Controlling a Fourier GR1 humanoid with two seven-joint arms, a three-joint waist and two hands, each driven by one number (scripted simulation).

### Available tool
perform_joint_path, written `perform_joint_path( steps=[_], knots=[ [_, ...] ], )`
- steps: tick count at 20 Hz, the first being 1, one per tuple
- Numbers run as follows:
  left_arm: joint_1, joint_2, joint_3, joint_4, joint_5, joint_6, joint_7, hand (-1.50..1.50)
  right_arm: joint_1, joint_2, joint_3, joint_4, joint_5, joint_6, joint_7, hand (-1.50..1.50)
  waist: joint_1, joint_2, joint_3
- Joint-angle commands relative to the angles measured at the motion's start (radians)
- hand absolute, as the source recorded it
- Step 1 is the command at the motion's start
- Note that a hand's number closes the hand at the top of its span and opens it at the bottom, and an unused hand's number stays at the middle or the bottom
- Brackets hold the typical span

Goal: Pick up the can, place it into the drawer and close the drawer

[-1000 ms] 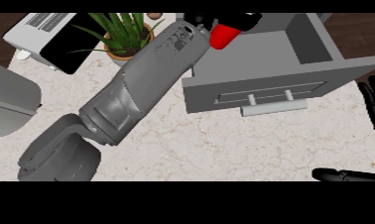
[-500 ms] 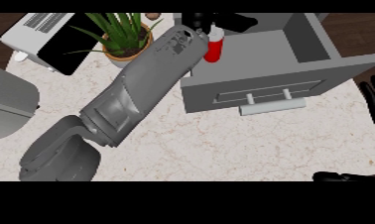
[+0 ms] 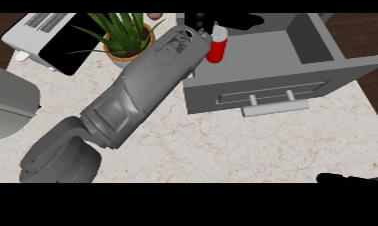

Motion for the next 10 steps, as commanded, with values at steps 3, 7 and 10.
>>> perform_joint_path(
  steps=[3, 7, 10],
  knots=[
    [-0.01, 0.0, 0.022, -0.026, 0.059, 0.011, -0.039, -1.5, -0.03, -0.057, 0.053, -0.033, 0.136, 0.017, -0.033, -1.5, 0.015, -0.001, 0.0],
    [0.002, 0.0, 0.008, -0.069, 0.088, 0.036, -0.057, -1.5, -0.055, -0.093, 0.074, 0.003, 0.257, 0.004, -0.056, -1.5, 0.038, -0.009, 0.0],
    [-0.056, 0.0, 0.012, -0.052, 0.099, 0.061, -0.017, -1.5, -0.071, -0.092, 0.158, 0.011, 0.414, -0.031, -0.058, -1.5, 0.056, -0.011, -0.001]
  ],
)
